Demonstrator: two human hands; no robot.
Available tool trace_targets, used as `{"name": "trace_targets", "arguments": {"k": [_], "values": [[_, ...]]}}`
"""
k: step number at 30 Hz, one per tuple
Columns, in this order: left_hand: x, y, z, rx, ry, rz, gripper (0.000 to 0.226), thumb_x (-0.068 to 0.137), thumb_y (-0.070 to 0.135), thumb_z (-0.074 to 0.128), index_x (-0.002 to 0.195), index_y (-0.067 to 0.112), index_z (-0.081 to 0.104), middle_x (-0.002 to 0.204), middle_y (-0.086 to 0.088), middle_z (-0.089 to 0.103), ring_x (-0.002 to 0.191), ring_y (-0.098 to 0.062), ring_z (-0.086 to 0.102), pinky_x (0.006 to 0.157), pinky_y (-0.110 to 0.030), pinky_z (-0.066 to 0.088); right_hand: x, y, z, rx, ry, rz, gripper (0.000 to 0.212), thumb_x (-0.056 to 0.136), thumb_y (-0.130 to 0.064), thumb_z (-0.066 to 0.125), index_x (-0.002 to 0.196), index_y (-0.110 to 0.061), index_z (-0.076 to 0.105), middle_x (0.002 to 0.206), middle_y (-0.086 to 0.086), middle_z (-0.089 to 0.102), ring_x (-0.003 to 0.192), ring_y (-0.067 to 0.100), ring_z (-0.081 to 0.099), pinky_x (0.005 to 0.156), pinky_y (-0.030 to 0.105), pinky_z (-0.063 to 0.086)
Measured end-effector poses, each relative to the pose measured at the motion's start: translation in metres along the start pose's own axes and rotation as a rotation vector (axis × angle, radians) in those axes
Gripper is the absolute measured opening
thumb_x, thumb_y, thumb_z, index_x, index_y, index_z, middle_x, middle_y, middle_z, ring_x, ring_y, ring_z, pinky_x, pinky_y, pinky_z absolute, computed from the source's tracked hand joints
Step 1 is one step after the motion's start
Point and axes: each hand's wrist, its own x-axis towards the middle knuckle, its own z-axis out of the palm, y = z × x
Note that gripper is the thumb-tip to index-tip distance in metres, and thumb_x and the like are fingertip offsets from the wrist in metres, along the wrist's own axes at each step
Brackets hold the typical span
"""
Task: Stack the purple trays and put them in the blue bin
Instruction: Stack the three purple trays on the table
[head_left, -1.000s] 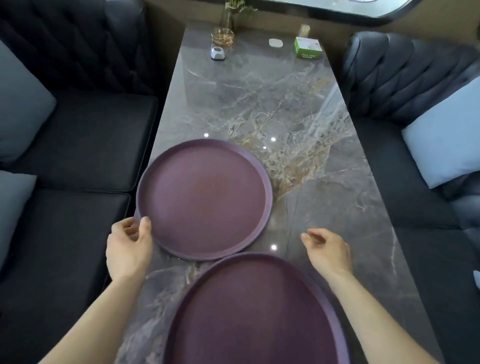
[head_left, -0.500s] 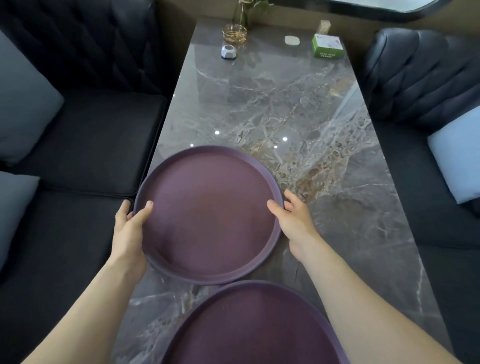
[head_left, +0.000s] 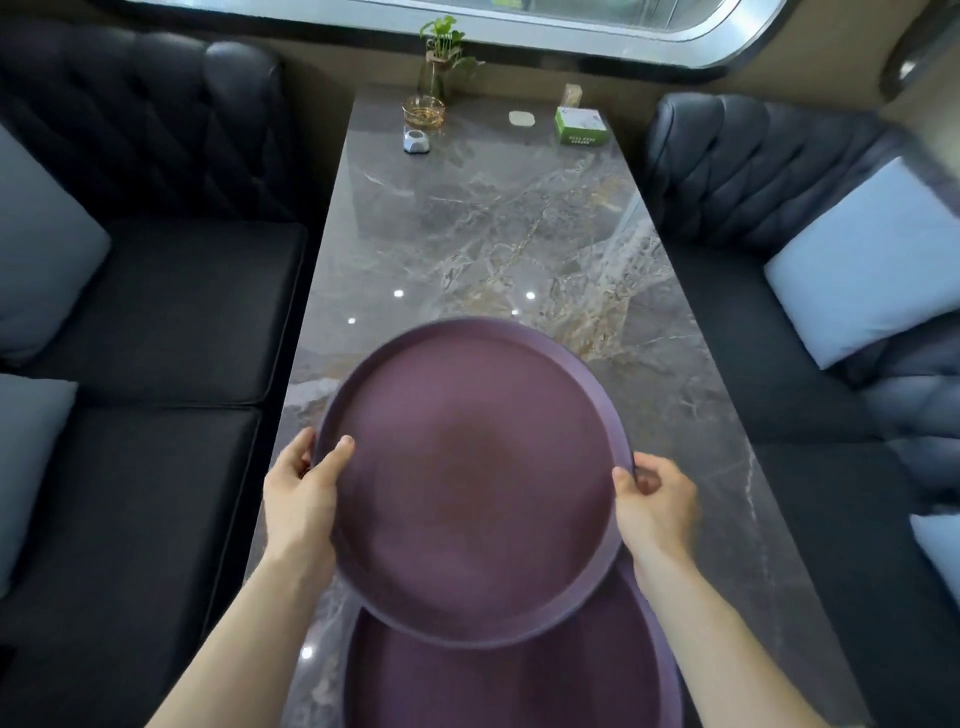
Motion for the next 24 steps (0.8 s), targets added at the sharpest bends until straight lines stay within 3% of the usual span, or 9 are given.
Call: {"name": "trace_targets", "arguments": {"k": [7,12,17,24], "values": [[-0.067,-0.057,-0.034,0.131,-0.007,-0.040,0.056,0.083,0.016,0.075,0.135,0.015,0.054,0.117,-0.002,0.063,0.106,-0.020,0.063,0.088,-0.030,0.046,-0.073,0.084,-0.052,-0.164,0.088,0.031,0.017,0.083,-0.009,0.068,0.096,-0.020,0.069,0.081,0.005,0.071,0.079,0.026,0.065,0.073,0.033,0.049],[-0.093,-0.089,-0.053,0.349,0.057,-0.015,0.052,0.079,0.028,0.075,0.128,0.021,0.058,0.112,0.000,0.067,0.103,-0.024,0.065,0.098,-0.044,0.049,-0.111,0.131,-0.070,-0.266,0.096,0.072,0.013,0.083,-0.014,0.068,0.092,-0.024,0.069,0.081,0.000,0.071,0.073,0.023,0.060,0.065,0.029,0.042],[-0.110,-0.108,-0.058,0.539,0.084,0.053,0.052,0.080,0.026,0.074,0.128,0.014,0.059,0.118,-0.008,0.068,0.110,-0.030,0.063,0.098,-0.046,0.049,-0.129,0.158,-0.077,-0.342,0.141,0.062,0.016,0.082,-0.012,0.069,0.095,-0.022,0.070,0.084,0.002,0.070,0.072,0.019,0.050,0.067,0.027,0.037],[-0.118,-0.125,-0.060,0.890,0.052,0.178,0.054,0.082,0.027,0.070,0.133,0.016,0.058,0.126,-0.016,0.058,0.122,-0.036,0.051,0.102,-0.051,0.043,-0.127,0.177,-0.079,-0.407,0.162,0.044,0.024,0.080,-0.009,0.071,0.103,-0.017,0.072,0.090,0.007,0.069,0.086,0.028,0.063,0.072,0.032,0.042]]}}
